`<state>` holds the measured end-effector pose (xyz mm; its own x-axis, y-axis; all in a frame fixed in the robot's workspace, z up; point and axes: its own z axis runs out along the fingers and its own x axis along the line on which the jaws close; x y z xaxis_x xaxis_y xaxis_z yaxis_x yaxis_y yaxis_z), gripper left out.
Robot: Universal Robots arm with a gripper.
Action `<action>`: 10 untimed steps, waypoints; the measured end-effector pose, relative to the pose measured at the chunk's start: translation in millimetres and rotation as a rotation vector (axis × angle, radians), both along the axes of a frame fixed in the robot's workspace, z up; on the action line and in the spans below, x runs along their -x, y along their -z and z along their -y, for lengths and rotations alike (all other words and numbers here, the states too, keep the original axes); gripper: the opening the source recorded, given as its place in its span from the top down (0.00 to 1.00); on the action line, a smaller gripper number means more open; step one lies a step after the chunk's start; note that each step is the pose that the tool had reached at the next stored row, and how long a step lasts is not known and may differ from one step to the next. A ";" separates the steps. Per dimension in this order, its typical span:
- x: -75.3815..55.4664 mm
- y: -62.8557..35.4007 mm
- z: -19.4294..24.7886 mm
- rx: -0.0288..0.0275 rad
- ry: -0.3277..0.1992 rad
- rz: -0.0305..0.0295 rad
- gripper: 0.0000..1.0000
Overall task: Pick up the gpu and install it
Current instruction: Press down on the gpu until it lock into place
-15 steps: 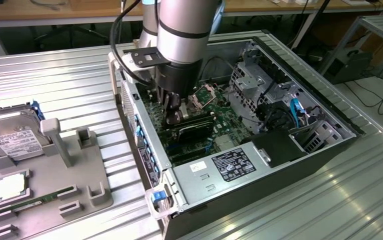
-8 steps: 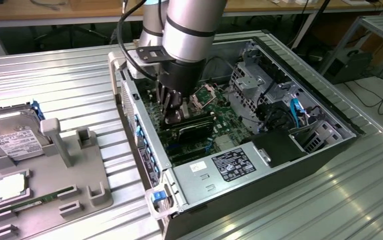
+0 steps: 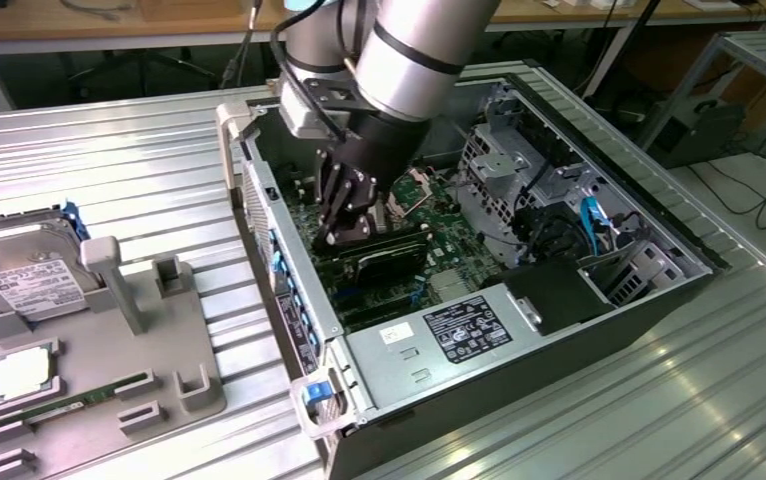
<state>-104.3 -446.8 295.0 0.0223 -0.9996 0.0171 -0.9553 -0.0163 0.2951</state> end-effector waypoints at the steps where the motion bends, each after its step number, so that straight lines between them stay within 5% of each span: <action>1: -2.3 0.0 0.0 0.0002 0.000 -0.0170 0.89; 6: -14.3 0.1 0.0 0.0004 0.000 -0.1237 0.89; 10: -18.5 1.3 0.0 0.0024 0.000 -0.1816 0.89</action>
